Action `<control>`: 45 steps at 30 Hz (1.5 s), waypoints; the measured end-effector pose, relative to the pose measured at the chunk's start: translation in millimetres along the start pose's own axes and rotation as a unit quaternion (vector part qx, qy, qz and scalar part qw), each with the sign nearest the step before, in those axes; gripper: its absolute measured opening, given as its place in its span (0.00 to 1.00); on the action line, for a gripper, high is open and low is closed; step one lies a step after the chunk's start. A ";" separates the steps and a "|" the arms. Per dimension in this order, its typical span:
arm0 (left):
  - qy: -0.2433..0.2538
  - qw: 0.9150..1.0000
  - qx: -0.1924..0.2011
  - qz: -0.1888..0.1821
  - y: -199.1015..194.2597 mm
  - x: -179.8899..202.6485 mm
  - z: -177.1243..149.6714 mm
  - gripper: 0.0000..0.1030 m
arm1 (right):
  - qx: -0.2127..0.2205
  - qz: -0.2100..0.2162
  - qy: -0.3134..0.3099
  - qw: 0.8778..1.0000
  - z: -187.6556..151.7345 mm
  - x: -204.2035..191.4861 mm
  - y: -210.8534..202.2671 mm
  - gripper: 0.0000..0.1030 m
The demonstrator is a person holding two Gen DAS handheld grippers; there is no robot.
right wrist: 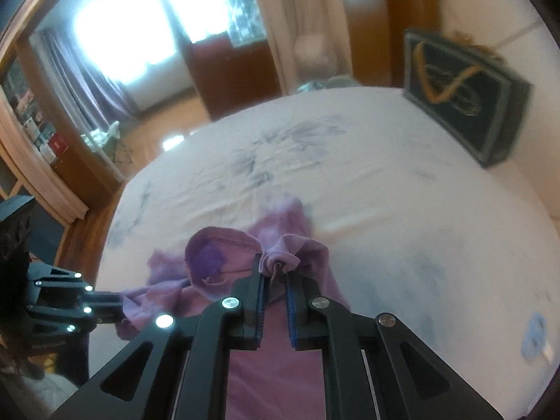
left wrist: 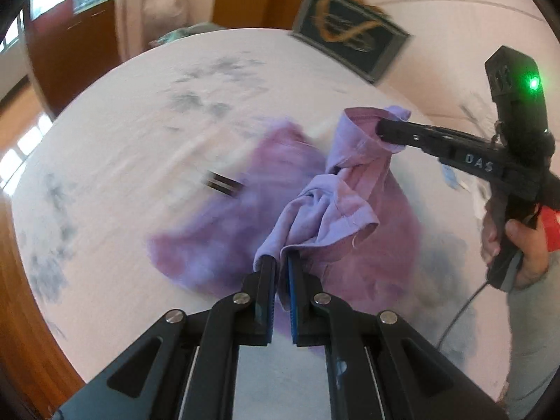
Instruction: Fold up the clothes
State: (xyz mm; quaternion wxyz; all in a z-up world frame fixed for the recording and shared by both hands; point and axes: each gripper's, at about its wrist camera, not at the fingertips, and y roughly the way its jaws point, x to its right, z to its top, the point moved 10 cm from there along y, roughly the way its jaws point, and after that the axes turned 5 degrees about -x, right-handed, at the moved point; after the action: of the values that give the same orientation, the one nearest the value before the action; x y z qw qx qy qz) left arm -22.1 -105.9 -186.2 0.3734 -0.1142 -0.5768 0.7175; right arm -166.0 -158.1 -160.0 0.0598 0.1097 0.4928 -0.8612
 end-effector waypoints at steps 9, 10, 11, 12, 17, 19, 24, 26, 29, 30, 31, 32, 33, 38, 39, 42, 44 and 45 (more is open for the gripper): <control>-0.007 1.000 -0.018 0.012 -1.9 -57.2 -1.9 0.83 | -0.001 0.012 0.128 0.992 13.9 28.4 13.0 0.42; 0.003 1.000 -0.014 0.016 -6.6 -56.2 -5.0 0.83 | 0.006 0.004 0.141 0.990 2.9 30.8 -0.8 0.44; 0.012 1.000 -0.012 0.016 -9.9 -53.6 -8.4 0.83 | 0.010 -0.005 0.152 0.988 -8.5 33.5 -11.9 0.44; 0.020 1.000 -0.010 0.016 -13.0 -50.8 -11.9 0.83 | 0.010 -0.015 0.163 0.986 -23.8 34.9 -21.9 0.45; 0.076 0.995 -0.020 0.061 -9.0 -25.7 -31.5 0.83 | -0.020 -0.052 0.239 0.969 -120.1 26.2 -42.6 0.45; 0.103 0.991 -0.023 0.077 -1.5 -15.9 -35.5 0.83 | -0.026 -0.048 0.271 0.961 -151.2 15.3 -39.6 0.45; 0.141 0.986 -0.031 0.084 13.9 -0.5 -30.8 0.83 | -0.026 -0.046 0.330 0.942 -189.5 -14.3 -28.9 0.45; 0.169 0.981 -0.026 0.087 15.1 2.4 -23.5 0.83 | -0.027 -0.048 0.346 0.936 -196.4 -26.7 -23.5 0.45; 0.202 0.977 -0.036 0.062 25.1 5.2 -11.1 0.83 | -0.031 -0.054 0.375 0.925 -203.6 -42.4 -8.8 0.45; 0.216 0.974 -0.046 0.050 30.7 6.4 -8.5 0.83 | -0.028 -0.058 0.386 0.920 -203.2 -45.7 -5.2 0.46; 0.230 0.971 -0.052 0.040 35.4 7.7 -6.1 0.72 | -0.023 -0.064 0.399 0.915 -201.6 -48.6 -2.1 0.47; 0.245 0.967 -0.058 0.030 39.8 8.9 -3.9 0.58 | -0.015 -0.067 0.411 0.909 -198.2 -51.9 1.2 0.47; 0.259 0.963 -0.068 0.020 45.9 9.0 -2.6 0.50 | -0.005 -0.066 0.420 0.905 -193.5 -55.7 4.8 0.47; 0.270 0.956 -0.112 -0.014 61.8 -11.7 8.5 0.16 | -0.021 -0.109 0.436 0.893 -181.1 -63.4 33.4 0.39; 0.257 0.959 -0.115 -0.015 61.3 -24.7 13.7 0.16 | -0.036 -0.124 0.440 0.889 -185.2 -63.4 36.7 0.27; 0.210 0.969 -0.128 -0.012 61.6 -70.1 29.4 0.16 | -0.053 -0.140 0.467 0.871 -198.5 -63.1 32.6 0.24; 0.176 0.974 -0.145 -0.005 64.0 -101.6 36.3 0.17 | -0.060 -0.139 0.482 0.863 -207.4 -63.6 30.0 0.24; 0.167 0.975 -0.146 -0.005 62.0 -110.4 40.0 0.19 | -0.061 -0.130 0.488 0.861 -210.9 -65.6 28.5 0.24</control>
State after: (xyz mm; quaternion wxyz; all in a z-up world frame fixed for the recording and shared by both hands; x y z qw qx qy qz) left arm 5.9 -212.7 -260.0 0.4474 -0.2826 -0.6055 0.5944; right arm -69.0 8.8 -270.9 -0.2942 0.4465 0.5205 -0.6658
